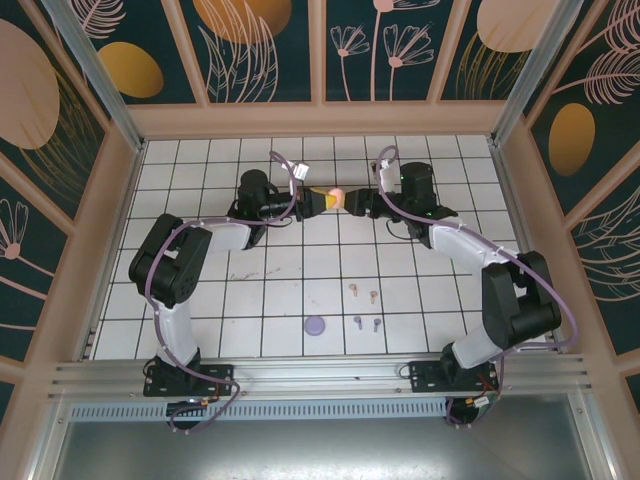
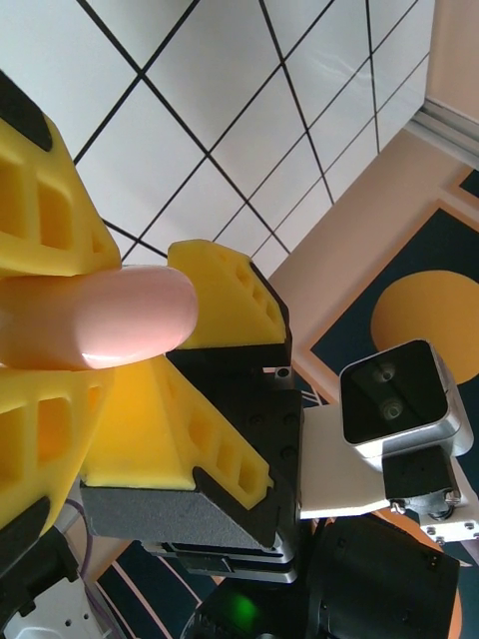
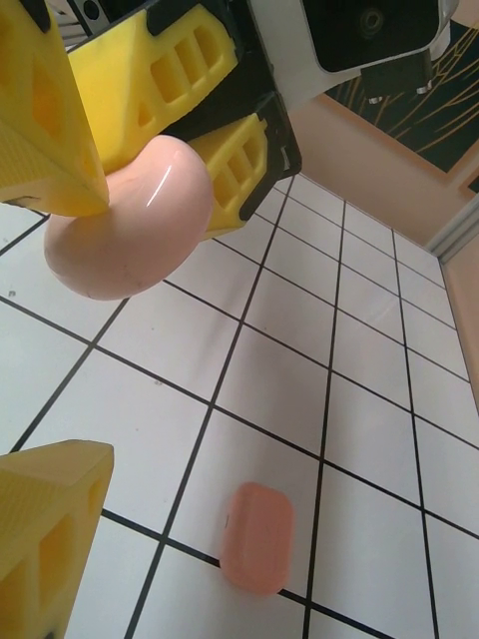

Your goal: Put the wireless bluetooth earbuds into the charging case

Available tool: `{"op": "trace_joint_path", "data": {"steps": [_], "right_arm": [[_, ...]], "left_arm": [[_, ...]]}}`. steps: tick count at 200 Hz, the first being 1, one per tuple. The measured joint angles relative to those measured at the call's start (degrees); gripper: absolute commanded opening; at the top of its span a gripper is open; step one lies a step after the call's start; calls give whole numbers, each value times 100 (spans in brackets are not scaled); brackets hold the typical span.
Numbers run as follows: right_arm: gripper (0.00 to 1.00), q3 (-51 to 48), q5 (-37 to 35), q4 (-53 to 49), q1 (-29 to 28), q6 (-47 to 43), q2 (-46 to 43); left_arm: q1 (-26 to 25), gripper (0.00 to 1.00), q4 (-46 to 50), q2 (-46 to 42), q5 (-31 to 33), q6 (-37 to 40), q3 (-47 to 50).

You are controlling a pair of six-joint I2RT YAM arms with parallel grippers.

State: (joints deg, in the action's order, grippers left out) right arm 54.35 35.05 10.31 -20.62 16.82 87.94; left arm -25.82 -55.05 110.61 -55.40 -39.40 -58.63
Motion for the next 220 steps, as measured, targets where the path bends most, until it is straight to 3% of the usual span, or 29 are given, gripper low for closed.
{"op": "trace_joint_path", "data": {"steps": [147, 220], "right_arm": [[55, 70, -415, 50, 146, 46, 457], [57, -13, -702, -177, 184, 260, -70]], "left_arm": [[-46, 0, -168, -262, -140, -142, 0], [-46, 0, -177, -260, -94, -140, 0]]}}
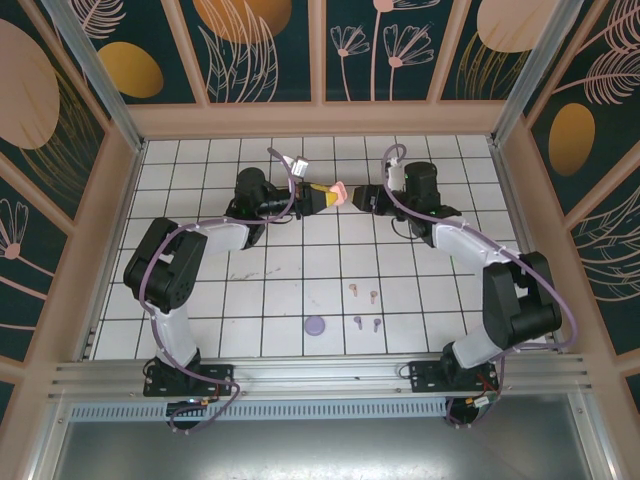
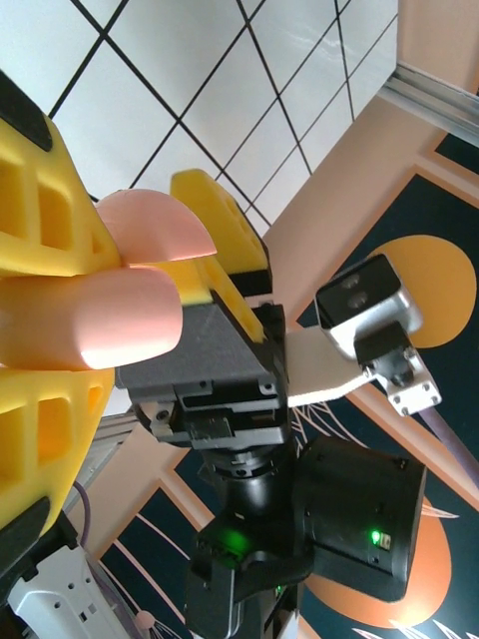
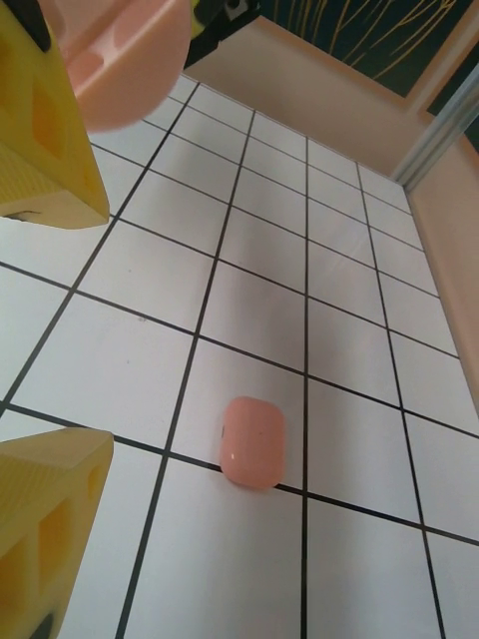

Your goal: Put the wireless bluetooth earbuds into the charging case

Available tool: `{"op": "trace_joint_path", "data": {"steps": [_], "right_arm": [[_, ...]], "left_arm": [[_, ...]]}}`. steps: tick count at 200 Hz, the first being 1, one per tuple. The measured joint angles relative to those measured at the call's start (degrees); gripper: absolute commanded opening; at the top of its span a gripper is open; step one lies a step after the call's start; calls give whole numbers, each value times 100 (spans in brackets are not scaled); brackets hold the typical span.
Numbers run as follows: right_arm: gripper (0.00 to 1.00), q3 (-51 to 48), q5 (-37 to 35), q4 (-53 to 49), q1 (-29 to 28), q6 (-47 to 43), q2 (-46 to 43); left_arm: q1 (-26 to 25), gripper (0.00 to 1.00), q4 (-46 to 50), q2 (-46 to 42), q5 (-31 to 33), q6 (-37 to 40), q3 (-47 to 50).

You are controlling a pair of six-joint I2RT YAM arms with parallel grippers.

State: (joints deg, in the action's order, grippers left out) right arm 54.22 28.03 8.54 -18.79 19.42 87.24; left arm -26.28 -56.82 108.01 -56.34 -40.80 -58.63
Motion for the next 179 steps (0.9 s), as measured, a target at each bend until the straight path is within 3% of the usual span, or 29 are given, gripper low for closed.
{"op": "trace_joint_path", "data": {"steps": [83, 179], "right_arm": [[60, -48, 76, 7, 0, 433, -258], [58, -164, 769, 28, 7, -7, -568]], "left_arm": [[0, 0, 2, 0, 129, 2, 0], [0, 0, -63, 0, -26, -107, -68]]}}
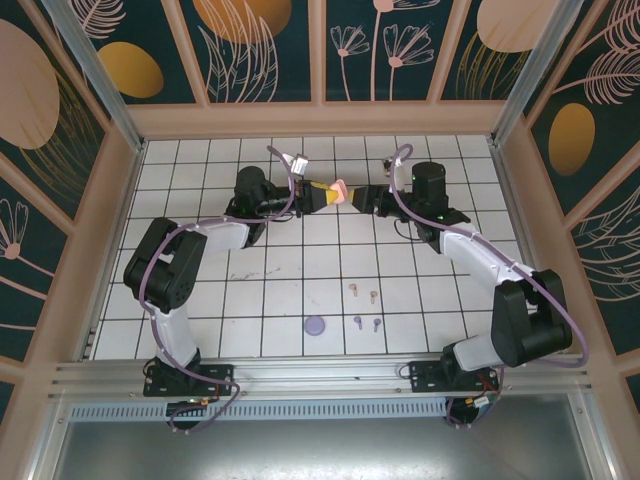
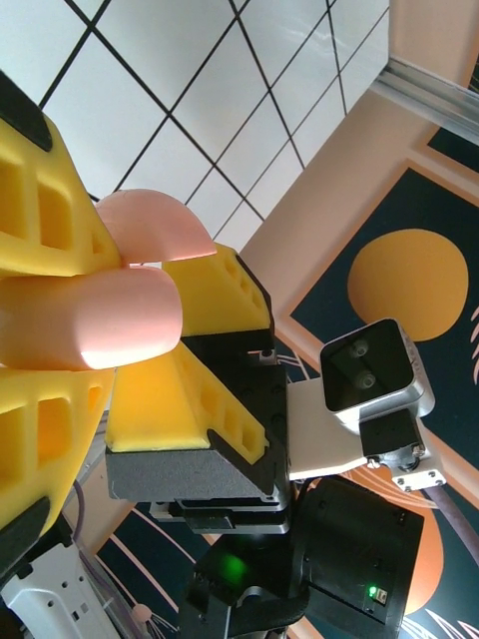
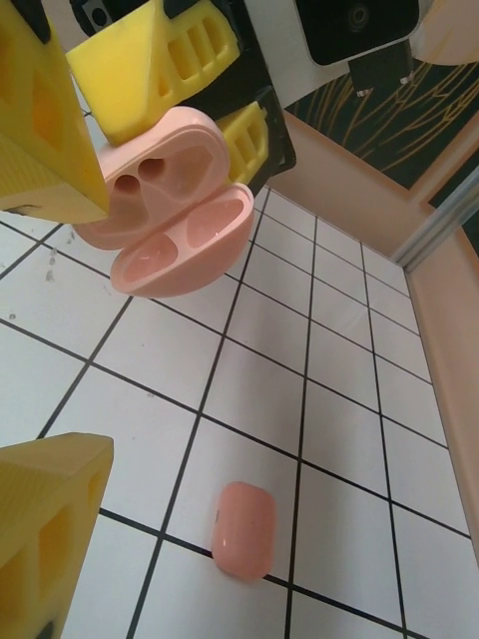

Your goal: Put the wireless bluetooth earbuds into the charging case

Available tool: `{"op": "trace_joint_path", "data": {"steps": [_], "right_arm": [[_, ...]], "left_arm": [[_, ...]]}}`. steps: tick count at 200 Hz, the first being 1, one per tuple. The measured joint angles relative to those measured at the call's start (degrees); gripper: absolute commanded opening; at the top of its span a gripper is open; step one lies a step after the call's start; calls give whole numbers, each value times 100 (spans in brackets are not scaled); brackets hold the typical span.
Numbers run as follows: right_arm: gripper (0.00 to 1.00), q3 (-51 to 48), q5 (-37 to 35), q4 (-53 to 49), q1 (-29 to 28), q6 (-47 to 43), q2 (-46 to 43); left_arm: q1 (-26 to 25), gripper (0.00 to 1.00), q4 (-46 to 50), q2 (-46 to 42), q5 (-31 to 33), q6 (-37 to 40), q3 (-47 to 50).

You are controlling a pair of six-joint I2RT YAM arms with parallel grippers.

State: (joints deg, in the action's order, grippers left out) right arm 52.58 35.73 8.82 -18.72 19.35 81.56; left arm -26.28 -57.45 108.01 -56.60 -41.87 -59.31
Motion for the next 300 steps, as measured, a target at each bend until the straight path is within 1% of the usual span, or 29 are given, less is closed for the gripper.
{"op": "trace_joint_path", "data": {"steps": [83, 173, 300], "right_arm": [[56, -63, 339, 162, 0, 0, 2], [53, -63, 413, 282, 0, 0, 15], [47, -44, 490, 304, 0, 0, 299]], "left_arm": [[0, 0, -109, 0, 0, -48, 0], [0, 0, -262, 0, -24, -153, 0], [-44, 0, -280, 0, -155, -214, 0]]}}
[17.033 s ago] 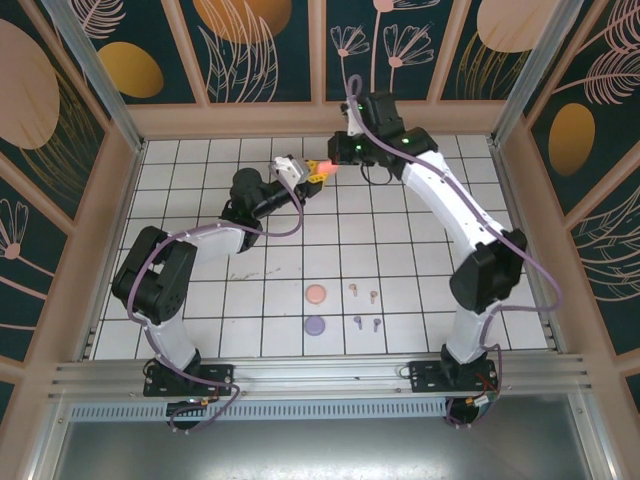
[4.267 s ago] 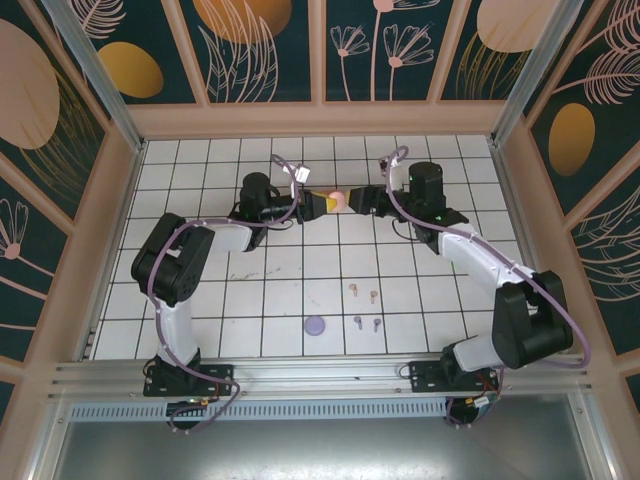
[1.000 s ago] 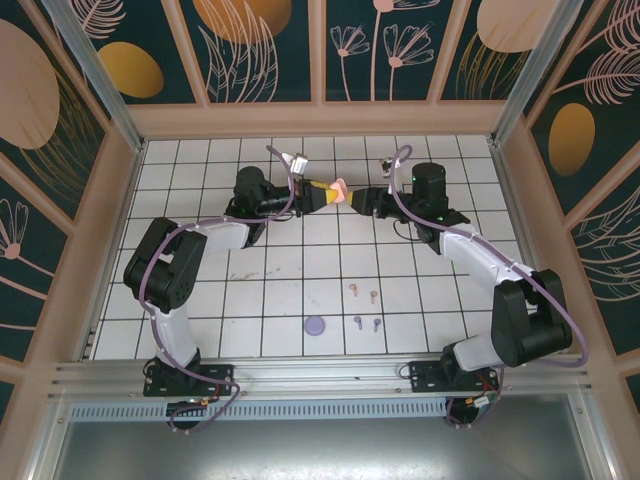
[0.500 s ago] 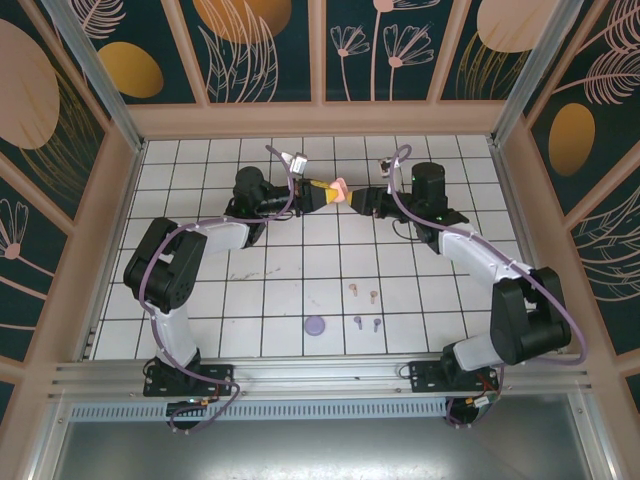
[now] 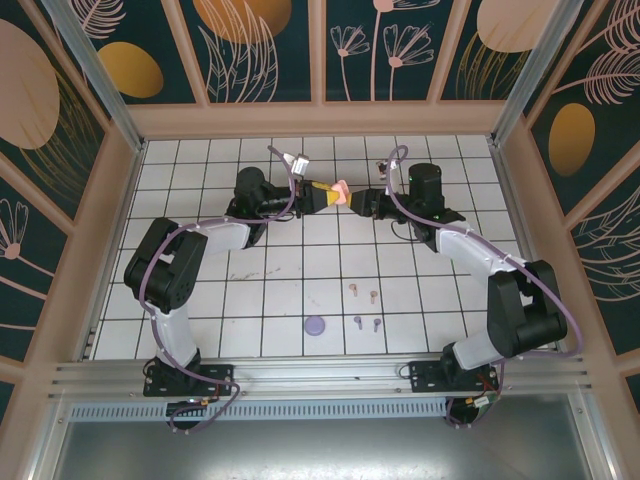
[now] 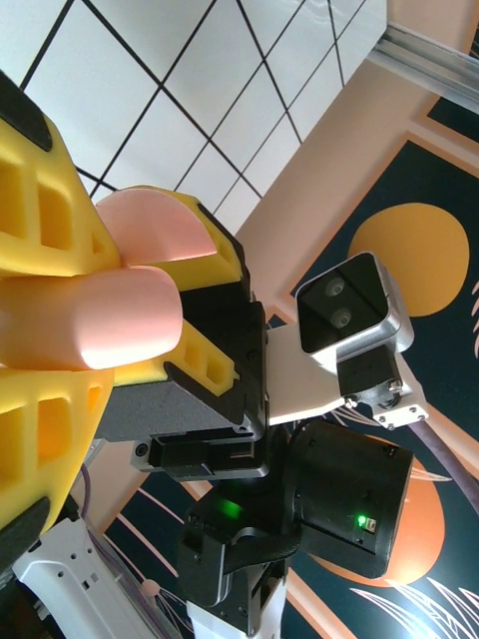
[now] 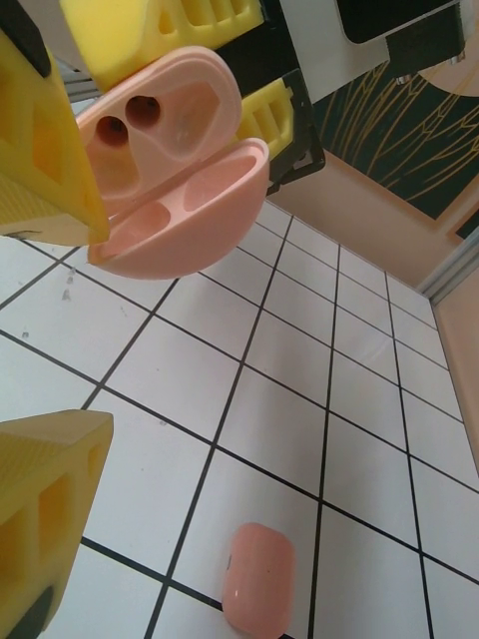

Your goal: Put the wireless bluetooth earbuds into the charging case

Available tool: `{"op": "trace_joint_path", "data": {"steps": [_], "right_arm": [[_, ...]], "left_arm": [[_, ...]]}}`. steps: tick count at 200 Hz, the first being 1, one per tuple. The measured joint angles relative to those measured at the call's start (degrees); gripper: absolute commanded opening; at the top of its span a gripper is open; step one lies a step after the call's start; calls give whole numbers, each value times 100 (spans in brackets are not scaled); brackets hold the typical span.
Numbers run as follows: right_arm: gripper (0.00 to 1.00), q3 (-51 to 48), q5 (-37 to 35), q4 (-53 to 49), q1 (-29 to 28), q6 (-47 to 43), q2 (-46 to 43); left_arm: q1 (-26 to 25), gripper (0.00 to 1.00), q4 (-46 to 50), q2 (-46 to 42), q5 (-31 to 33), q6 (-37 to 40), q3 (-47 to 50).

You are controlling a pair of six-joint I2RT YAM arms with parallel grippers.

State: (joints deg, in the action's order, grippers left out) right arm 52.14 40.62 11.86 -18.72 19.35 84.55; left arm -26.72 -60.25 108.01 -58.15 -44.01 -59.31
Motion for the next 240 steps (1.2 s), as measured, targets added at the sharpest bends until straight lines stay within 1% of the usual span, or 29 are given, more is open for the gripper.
{"op": "trace_joint_path", "data": {"steps": [82, 178, 240], "right_arm": [[45, 107, 0, -4, 116, -103, 0], [42, 223, 116, -7, 116, -103, 0], [34, 260, 195, -15, 116, -107, 37]], "left_arm": [[-11, 0, 7, 4, -37, 4, -17], [-72, 0, 46, 70, -61, 4, -142], [-72, 0, 48, 83, -55, 4, -181]]}}
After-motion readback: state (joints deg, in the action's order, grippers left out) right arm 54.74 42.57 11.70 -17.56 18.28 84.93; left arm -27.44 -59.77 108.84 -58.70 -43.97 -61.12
